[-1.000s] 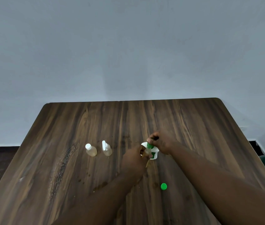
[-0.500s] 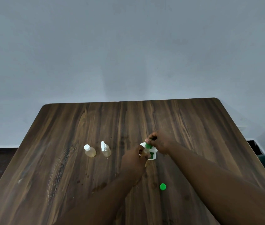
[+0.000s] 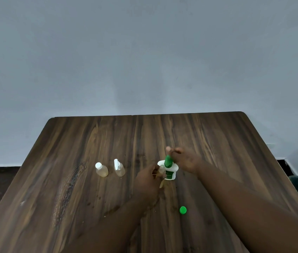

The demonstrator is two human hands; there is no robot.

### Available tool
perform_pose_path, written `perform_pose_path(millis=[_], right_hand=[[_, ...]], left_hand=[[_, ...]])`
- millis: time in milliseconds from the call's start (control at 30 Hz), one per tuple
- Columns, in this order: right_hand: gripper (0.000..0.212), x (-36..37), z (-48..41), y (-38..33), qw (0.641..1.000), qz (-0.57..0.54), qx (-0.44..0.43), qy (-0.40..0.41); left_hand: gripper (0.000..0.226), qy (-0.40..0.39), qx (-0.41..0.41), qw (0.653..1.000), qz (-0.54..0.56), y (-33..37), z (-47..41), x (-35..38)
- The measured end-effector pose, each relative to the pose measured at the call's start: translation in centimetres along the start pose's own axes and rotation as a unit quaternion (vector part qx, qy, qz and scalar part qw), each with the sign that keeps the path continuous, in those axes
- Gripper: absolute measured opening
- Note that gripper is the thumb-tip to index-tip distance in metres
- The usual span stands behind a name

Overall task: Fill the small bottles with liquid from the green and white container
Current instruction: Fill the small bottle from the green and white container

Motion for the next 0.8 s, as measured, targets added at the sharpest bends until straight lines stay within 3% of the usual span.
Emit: perform_pose_path(millis=[100, 167, 200, 267, 333, 400, 533, 600, 667, 733, 800], right_hand=[[0.056, 0.2, 2.9, 1.6, 0.984, -0.124, -0.003, 0.125], [0.042, 1.8, 5.5, 4.7, 0.973, -0.055, -0.009, 0.222], [0.033, 3.2, 6.6, 6.5, 0.973, -0.004, -0.025, 0.228], [0.021, 6.6, 7.7, 9.2, 0.980, 0.137, -0.034, 0.142], [0.032, 9.5, 8.0, 11.4, 0.963, 0.264, -0.006, 0.044], [0.035, 11.3, 8.2, 12.5, 0.950, 0.311, 0.011, -0.029], [0.035, 12.7, 7.0, 14.2, 0.951, 0.307, 0.009, -0.026], [0.024, 13.2, 6.5, 14.7, 0.967, 0.251, -0.032, 0.003], [0.044, 11.5, 6.8, 12.8, 0.986, 0.132, -0.074, 0.063], [0.022, 8.9, 7.8, 7.5, 0.987, 0.053, -0.131, 0.070], [0.020, 4.6, 8.9, 0.4, 0.980, -0.060, -0.168, 0.085]], left_hand=[[0.016, -0.008, -0.016, 0.998, 0.061, -1.6, 0.5, -0.5], [0.020, 0.001, -0.031, 0.989, 0.146, -2.8, 1.3, -1.0], [0.022, 0.004, -0.038, 0.983, 0.182, -3.2, 1.7, -1.5], [0.024, -0.004, -0.041, 0.972, 0.233, -3.7, 2.5, -2.5], [0.025, -0.016, -0.029, 0.960, 0.278, -3.6, 3.2, -3.7], [0.036, -0.025, -0.010, 0.952, 0.305, -3.1, 3.7, -4.9], [0.053, -0.041, 0.025, 0.945, 0.323, -1.5, 4.5, -6.9], [0.044, -0.055, 0.040, 0.944, 0.321, -0.3, 5.0, -7.7], [0.037, -0.054, 0.057, 0.948, 0.307, 1.0, 5.3, -8.6], [0.034, -0.041, 0.077, 0.957, 0.277, 2.5, 5.4, -9.6], [0.031, -0.034, 0.095, 0.962, 0.253, 4.1, 5.3, -10.5]])
Point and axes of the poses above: each hand's wrist, its own z-axis away from the middle knuckle, its own x-axis out of the palm, y = z × x, the point moved 4 cm from there along -z, towards the middle knuckle, and after that the axes turned 10 degrees about -y, right-handed, at the moved point
